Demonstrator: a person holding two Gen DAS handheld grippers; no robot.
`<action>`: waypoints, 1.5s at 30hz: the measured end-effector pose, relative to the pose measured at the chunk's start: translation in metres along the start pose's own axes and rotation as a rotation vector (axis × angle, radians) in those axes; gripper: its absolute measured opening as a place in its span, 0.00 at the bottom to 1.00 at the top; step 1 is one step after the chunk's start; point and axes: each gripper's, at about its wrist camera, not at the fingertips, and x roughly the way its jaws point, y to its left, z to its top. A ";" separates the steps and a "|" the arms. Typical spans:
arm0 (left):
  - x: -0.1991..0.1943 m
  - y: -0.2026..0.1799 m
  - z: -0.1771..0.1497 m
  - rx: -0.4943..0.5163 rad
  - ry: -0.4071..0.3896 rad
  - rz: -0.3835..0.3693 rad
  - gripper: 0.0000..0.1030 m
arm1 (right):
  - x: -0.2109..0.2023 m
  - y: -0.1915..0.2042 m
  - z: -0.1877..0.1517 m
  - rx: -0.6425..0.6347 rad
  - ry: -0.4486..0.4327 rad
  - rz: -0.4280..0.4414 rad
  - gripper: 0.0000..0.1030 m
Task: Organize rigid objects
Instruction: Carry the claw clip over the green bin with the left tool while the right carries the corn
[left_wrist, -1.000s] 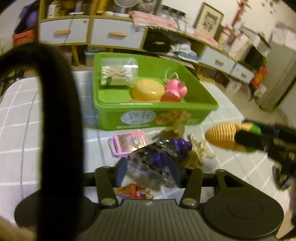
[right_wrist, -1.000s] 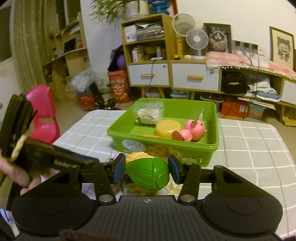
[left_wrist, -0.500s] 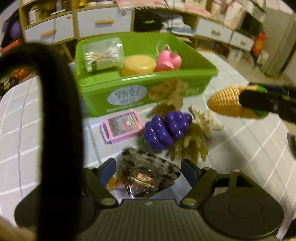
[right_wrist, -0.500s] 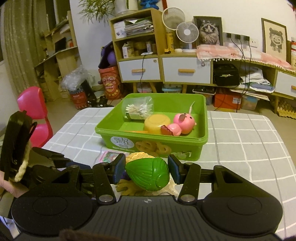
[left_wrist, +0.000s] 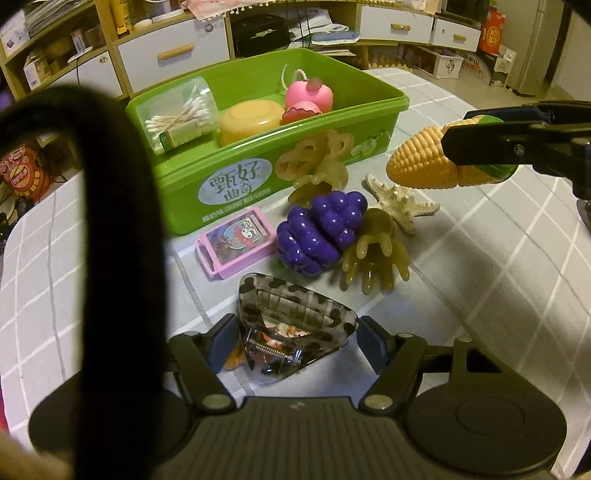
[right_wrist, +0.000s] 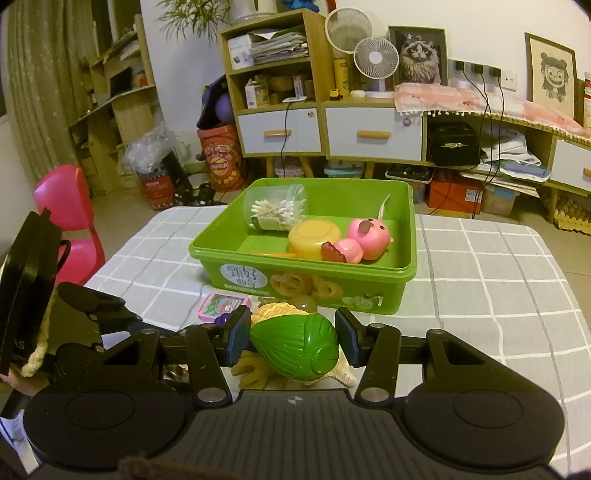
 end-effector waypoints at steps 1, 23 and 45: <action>-0.001 0.000 0.000 0.001 -0.008 0.007 0.41 | 0.000 0.000 0.000 0.000 0.000 -0.001 0.53; -0.042 0.039 0.037 -0.212 -0.291 0.065 0.41 | 0.007 -0.034 0.038 0.158 -0.104 -0.019 0.53; 0.025 0.040 0.081 -0.307 -0.345 0.225 0.41 | 0.062 -0.054 0.047 0.237 -0.071 -0.101 0.53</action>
